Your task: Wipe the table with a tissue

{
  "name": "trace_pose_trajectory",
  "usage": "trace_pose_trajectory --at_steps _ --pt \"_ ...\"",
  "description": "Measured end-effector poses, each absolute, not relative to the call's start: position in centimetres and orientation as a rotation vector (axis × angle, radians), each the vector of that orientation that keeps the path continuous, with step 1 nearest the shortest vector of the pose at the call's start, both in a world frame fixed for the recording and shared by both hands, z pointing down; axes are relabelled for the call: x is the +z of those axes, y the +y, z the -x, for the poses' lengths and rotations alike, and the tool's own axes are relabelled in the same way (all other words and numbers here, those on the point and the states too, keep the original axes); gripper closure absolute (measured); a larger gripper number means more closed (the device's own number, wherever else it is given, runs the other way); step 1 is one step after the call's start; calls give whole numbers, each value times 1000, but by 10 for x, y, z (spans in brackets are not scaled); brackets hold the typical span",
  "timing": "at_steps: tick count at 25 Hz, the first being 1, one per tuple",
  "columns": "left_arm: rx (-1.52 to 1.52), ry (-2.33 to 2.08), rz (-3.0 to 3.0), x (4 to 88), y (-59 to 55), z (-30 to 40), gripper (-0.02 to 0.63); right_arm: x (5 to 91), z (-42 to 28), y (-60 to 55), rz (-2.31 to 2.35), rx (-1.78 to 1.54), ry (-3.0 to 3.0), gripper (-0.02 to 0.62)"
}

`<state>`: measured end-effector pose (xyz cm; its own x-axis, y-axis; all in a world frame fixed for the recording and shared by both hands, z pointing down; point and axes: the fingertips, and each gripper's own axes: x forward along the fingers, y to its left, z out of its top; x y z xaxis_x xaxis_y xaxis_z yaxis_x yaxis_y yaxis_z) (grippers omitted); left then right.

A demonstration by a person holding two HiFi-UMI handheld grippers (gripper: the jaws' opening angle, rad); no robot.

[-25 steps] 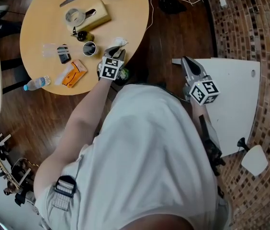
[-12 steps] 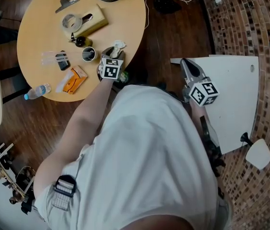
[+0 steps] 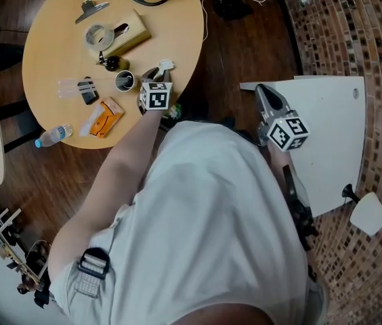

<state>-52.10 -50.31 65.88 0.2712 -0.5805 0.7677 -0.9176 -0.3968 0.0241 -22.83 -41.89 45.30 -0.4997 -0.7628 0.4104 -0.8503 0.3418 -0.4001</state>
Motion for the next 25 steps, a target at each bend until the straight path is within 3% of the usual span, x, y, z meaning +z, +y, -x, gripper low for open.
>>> trace_pose_trajectory --at_steps 10,19,25 --pt "898 -1267 -2149 639 -501 508 529 456 224 -419 -1544 912 -2436 588" --pt "465 -1024 -2180 590 -497 443 532 456 218 -409 -1611 914 -2406 588" --pt "430 -833 -2263 572 -486 397 532 460 204 -389 -1715 940 -2341 588"
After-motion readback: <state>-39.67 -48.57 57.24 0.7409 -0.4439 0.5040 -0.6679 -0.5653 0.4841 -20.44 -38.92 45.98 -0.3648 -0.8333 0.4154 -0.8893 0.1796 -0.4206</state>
